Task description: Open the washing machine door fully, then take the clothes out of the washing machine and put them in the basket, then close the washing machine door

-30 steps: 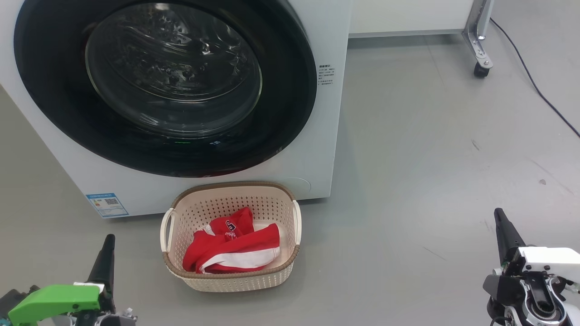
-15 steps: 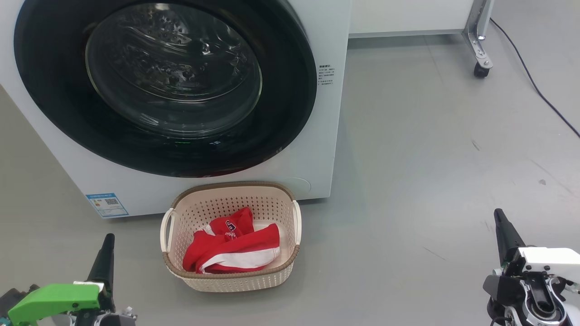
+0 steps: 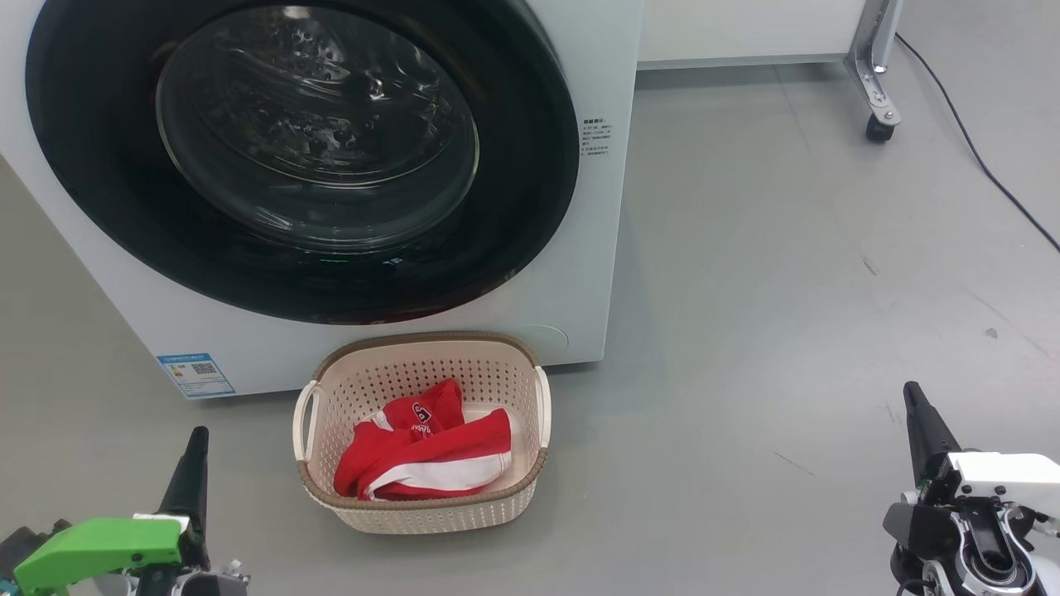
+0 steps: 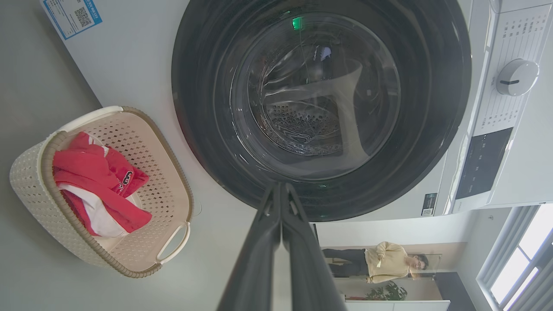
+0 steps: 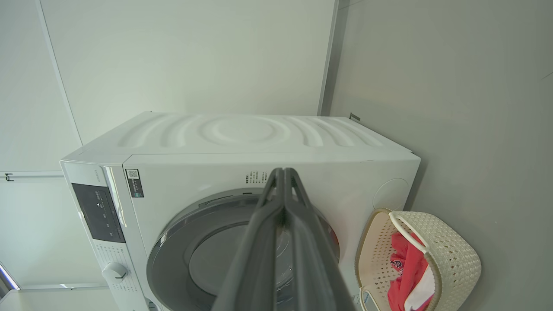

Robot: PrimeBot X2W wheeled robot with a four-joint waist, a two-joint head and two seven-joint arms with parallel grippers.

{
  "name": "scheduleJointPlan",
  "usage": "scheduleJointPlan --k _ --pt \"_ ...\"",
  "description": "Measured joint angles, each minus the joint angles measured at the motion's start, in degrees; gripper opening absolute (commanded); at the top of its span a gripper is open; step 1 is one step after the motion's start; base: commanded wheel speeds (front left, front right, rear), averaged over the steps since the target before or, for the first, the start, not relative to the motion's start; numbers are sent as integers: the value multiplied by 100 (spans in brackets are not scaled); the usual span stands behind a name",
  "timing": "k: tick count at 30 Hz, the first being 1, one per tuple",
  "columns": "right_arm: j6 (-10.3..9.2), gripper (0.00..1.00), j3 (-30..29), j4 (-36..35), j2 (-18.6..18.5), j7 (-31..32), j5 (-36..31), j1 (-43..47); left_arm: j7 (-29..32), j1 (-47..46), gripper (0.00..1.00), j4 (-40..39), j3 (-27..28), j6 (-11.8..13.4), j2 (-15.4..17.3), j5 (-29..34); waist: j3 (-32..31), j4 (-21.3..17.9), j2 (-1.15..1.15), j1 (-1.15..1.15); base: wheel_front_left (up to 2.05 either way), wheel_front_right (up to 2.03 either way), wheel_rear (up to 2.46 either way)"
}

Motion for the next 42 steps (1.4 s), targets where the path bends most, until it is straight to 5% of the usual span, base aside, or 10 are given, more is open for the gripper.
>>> scheduleJointPlan --k 42 --pt "30 0 -23 35 3 24 -1 -5 4 -14 0 18 24 -1 -12 1 -1 0 0 0 0 0 0"
